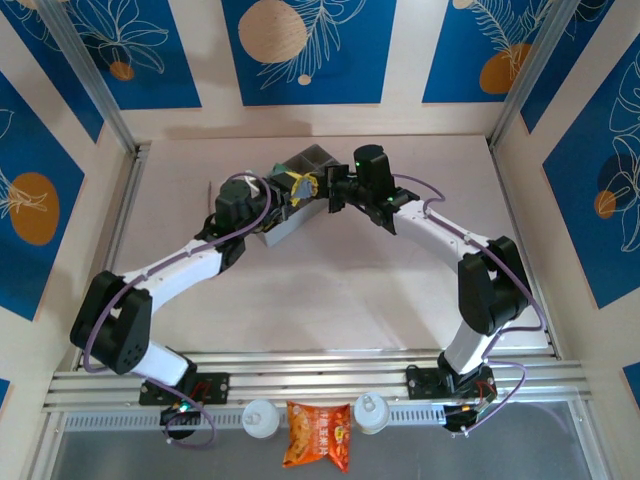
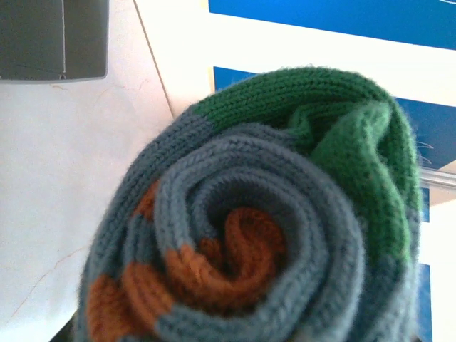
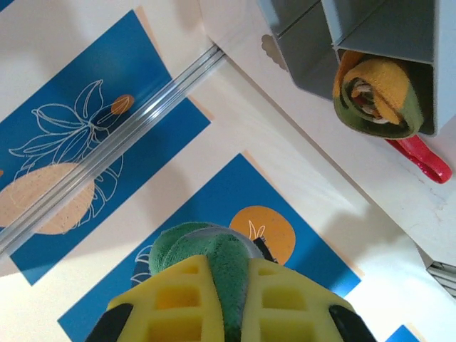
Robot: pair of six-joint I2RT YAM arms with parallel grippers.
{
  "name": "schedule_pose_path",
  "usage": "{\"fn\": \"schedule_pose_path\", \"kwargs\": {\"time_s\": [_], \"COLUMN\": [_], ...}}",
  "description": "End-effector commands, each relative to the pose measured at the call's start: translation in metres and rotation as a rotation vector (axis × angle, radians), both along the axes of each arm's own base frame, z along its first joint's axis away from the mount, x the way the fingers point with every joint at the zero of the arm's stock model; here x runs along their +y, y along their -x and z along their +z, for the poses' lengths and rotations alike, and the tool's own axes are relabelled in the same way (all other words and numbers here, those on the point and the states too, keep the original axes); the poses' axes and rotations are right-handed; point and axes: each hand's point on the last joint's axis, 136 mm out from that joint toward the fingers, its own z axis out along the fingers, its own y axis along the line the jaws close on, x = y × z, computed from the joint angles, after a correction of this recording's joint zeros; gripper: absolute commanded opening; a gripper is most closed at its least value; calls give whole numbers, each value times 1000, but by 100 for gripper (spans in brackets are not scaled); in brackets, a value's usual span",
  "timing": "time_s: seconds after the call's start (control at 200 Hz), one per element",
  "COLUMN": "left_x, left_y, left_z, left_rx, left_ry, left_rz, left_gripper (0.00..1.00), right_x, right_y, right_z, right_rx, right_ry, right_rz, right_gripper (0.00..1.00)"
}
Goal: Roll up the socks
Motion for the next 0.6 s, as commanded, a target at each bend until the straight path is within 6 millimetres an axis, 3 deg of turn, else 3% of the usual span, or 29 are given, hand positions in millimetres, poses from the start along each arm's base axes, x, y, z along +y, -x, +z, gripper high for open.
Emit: {"fn": "schedule_pose_path", "kwargs": {"time_s": [0.0,0.09,0.175,0.295,0.335,0.47,0.595], "left_x": [-15,-12,-11,-9,-9,-12,-5], "left_y": [10,10,9,9,9,10,16], "left_z": [-8,-13,-15,-16,-16,-22,-36], "left_rx": [12,28,37,40,43,79,198], "left_ry": [23,21,23,10,3,-37,-194], "left_rz": [-58,-45,-34,-29,-28,-61,-122], "left_gripper": [12,13,0,0,0,0,0], "right_x": [-3,-5,1,11,11,1,-25], "right_y": [13,16,18,21,25,33,42], "right_z": [28,27,25,28,29,35,29], "right_rx": [-69,-83,-92,-125,-134,-180,-222], "right_ry": [54,105,102,77,92,148,271], "right_rz": [27,44,65,101,115,132,153], "right_gripper": [0,0,0,37,44,52,52]}}
